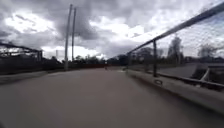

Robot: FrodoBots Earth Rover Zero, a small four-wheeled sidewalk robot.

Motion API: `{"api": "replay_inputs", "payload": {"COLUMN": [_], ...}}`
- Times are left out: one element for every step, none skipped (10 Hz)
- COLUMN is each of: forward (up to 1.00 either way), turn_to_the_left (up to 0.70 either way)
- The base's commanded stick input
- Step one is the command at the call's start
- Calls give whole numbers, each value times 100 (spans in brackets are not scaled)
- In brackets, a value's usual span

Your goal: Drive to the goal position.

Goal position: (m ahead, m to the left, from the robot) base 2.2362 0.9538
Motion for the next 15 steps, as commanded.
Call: {"api": "replay_inputs", "payload": {"forward": [100,100,100,100,100,100,100,100,100,100,100,100,100,100,100], "turn_to_the_left": [0,0,0,0,0,0,2,4,6,8,11,12,12,12,12]}}
